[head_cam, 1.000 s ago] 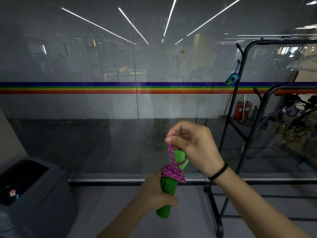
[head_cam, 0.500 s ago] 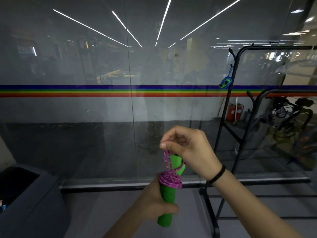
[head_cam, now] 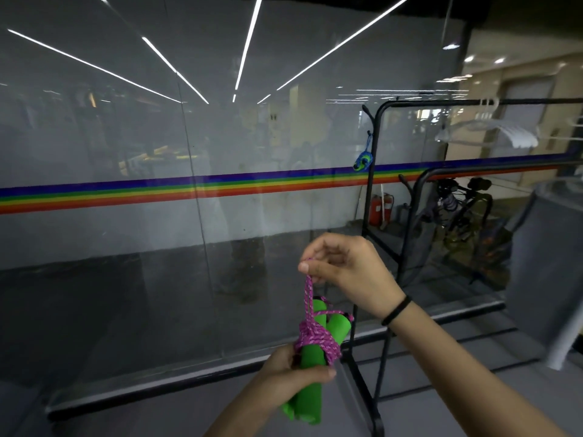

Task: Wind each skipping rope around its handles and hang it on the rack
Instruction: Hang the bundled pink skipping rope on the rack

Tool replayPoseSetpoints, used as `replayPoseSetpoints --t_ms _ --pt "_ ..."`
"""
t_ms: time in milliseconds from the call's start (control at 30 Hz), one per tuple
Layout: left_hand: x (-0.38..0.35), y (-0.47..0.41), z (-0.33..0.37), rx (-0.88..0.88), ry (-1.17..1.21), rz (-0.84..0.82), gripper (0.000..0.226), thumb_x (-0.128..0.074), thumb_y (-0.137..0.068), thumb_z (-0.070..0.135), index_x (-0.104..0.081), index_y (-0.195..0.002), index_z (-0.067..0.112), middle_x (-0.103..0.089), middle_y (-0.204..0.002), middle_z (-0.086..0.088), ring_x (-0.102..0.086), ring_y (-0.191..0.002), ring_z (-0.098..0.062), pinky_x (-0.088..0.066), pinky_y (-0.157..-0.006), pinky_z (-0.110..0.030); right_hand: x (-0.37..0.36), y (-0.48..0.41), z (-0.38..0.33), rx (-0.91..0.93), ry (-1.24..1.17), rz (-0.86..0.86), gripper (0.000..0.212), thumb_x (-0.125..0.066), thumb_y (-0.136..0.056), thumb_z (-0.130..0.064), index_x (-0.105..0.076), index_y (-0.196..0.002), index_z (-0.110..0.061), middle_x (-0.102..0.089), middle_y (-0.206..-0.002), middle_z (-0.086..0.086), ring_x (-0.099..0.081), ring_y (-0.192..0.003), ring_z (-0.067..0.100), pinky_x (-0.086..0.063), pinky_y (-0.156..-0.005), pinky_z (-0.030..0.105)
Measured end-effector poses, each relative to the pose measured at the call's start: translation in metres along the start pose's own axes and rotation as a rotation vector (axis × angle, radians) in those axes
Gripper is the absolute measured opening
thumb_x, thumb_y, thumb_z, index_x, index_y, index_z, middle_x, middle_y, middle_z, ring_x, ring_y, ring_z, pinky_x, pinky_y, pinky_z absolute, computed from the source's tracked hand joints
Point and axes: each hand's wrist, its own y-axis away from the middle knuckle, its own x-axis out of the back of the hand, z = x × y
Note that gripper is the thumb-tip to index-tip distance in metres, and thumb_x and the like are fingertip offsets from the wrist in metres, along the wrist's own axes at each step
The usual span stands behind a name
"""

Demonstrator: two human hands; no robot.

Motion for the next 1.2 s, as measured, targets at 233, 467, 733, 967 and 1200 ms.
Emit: replayPoseSetpoints --t_ms 233,467,733,967,1200 --pt "-0.012 -0.028 0.003 -0.033 -0.098 -0.073 0.065 -0.076 -0.044 0.047 -0.068 -0.100 0.017 -0.071 -0.091 0.003 -0.063 -0.083 -0.008 -0.046 -0.070 -0.017 0.023 0.004 0.012 -0.033 0.042 0.084 0.007 -0.072 -0.076 -0.011 -0.066 -0.075 -0.011 -0.065 -0.071 0.006 -0.062 -0.059 0.014 -0.053 -0.059 0.023" --pt "-0.026 -0.070 0.020 -0.048 -0.125 -0.115 0.043 -0.073 -0.056 0.034 -0.064 -0.096 0.019 -0.069 -0.089 0.001 -0.062 -0.075 -0.005 -0.047 -0.062 -0.013 0.058 -0.004 0.034 -0.042 0.080 0.164 0.009 -0.072 -0.077 -0.011 -0.066 -0.078 -0.005 -0.066 -0.073 0.014 -0.062 -0.061 0.015 -0.054 -0.060 0.023" --pt "-0.049 -0.151 0.030 -0.047 -0.085 -0.116 0.031 -0.067 -0.082 0.017 -0.062 -0.112 0.010 -0.070 -0.106 -0.005 -0.067 -0.093 -0.015 -0.052 -0.074 -0.017 0.107 -0.037 0.100 -0.082 0.104 0.182 0.008 -0.071 -0.078 -0.011 -0.065 -0.079 -0.005 -0.063 -0.066 0.005 -0.062 -0.060 0.014 -0.057 -0.062 0.026" --pt "-0.067 -0.242 0.075 -0.149 -0.138 -0.031 0.034 -0.069 -0.081 0.018 -0.061 -0.114 0.009 -0.068 -0.109 -0.005 -0.064 -0.091 -0.007 -0.047 -0.072 -0.006 0.167 -0.093 0.155 -0.062 0.146 0.126 0.006 -0.071 -0.078 -0.013 -0.066 -0.078 -0.010 -0.064 -0.064 -0.001 -0.065 -0.062 0.015 -0.060 -0.066 0.032" --pt "-0.088 -0.314 0.131 -0.368 -0.072 0.126 0.025 -0.070 -0.079 0.016 -0.066 -0.103 0.014 -0.070 -0.097 0.005 -0.066 -0.085 0.001 -0.048 -0.074 -0.010 0.211 -0.135 0.204 -0.056 0.181 0.072 0.006 -0.071 -0.078 -0.011 -0.066 -0.078 -0.008 -0.066 -0.068 0.008 -0.067 -0.065 0.026 -0.059 -0.069 0.038"
